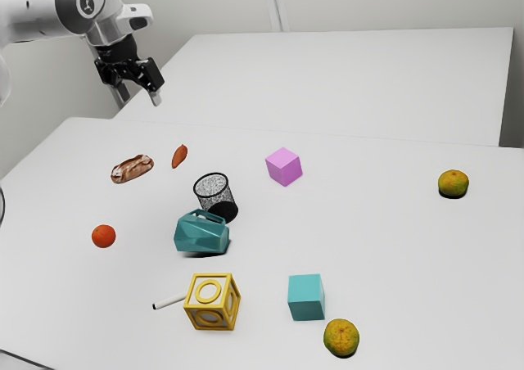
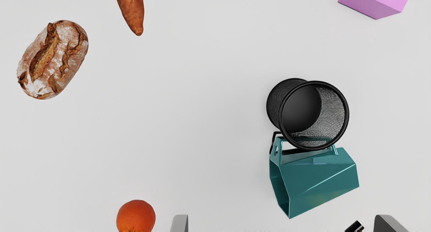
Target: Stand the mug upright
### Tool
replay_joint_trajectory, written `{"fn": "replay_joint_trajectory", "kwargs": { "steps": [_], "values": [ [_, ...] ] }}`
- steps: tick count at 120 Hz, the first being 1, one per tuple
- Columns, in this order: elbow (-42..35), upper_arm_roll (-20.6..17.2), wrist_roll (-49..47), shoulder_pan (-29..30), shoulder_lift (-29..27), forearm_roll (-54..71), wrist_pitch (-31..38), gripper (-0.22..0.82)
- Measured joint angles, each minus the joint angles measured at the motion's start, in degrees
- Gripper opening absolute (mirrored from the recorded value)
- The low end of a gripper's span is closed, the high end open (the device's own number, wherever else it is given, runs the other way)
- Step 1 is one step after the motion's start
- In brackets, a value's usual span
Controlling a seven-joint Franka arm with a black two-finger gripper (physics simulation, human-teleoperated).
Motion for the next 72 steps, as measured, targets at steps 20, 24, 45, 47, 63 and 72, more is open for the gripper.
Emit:
{"fn": "replay_joint_trajectory", "kwargs": {
  "steps": [20,24,45,47,63,72],
  "values": [
    [-0.34,-0.04,0.15,0.00,0.03,-0.02,-0.20,0.60],
    [-0.62,-0.05,0.18,0.01,0.04,-0.04,-0.22,0.60],
    [-4.19,0.73,0.52,0.65,-0.74,-5.89,0.06,0.60],
    [-4.85,0.92,0.68,0.71,-1.05,-6.78,0.09,0.60],
    [-14.20,4.89,2.42,1.25,-3.31,-16.58,0.29,0.60],
    [-18.14,7.26,4.08,1.43,-4.23,-21.38,0.39,0.60]
  ]
}}
